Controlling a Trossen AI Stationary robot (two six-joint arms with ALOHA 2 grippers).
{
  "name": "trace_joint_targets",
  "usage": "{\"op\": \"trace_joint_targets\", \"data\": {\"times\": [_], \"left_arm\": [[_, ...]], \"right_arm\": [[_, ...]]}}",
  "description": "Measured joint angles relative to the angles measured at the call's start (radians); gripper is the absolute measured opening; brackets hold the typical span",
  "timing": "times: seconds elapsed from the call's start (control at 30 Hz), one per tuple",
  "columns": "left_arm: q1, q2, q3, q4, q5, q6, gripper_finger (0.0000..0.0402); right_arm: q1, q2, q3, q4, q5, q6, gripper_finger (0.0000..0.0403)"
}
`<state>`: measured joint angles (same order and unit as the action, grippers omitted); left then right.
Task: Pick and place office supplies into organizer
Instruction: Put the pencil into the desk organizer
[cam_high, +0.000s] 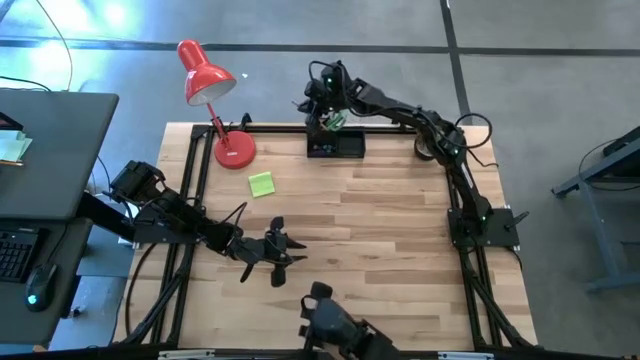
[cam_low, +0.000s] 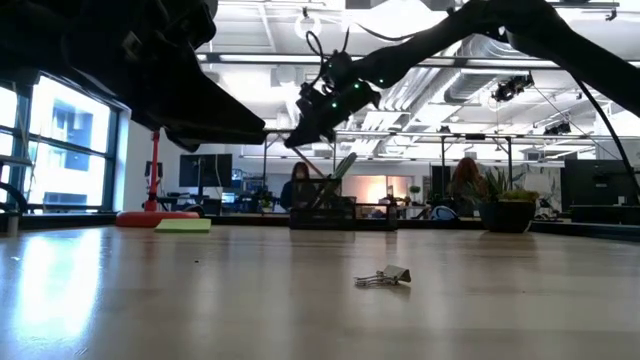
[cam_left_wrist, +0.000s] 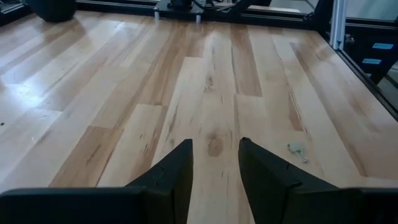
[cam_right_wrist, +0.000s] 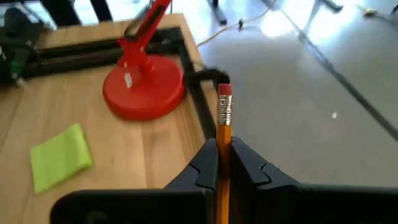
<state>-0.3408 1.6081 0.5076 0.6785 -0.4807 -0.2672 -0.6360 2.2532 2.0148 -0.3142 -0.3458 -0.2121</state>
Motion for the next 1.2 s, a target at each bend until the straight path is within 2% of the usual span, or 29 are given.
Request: {"op": "trace_joint_targets", "data": {"times": [0.27, 0.4, 0.6, 0.87, 1.0, 1.2], "left_arm": [[0.0, 0.0, 0.0, -0.003, 0.021, -0.026, 0.0113], [0.0, 0.0, 0.0, -0.005, 0.021, -0.03, 0.0113], [0.0, 0.0, 0.0, -0.009, 0.021, -0.029, 0.0113], [-0.009, 0.0, 0.0, -0.054, 0.02, -0.055, 0.0113], [-0.043, 0.0, 0.0, -0.053, -0.014, -0.055, 0.0113], [-0.088, 0.0, 0.0, -0.053, -0.097, -0.065, 0.0113]], "right_arm": [[-0.027, 0.001, -0.002, -0.116, -0.034, -0.04, 0.0007], [-0.033, 0.001, -0.002, -0.075, -0.067, -0.039, 0.0006], [-0.009, 0.001, -0.002, 0.085, -0.137, 0.004, 0.0006], [-0.01, 0.001, -0.002, 0.072, -0.119, 0.01, 0.0006], [-0.025, 0.0, -0.002, 0.052, -0.113, 0.018, 0.0005], [-0.024, -0.009, -0.003, 0.05, -0.001, 0.011, 0.0007]]}}
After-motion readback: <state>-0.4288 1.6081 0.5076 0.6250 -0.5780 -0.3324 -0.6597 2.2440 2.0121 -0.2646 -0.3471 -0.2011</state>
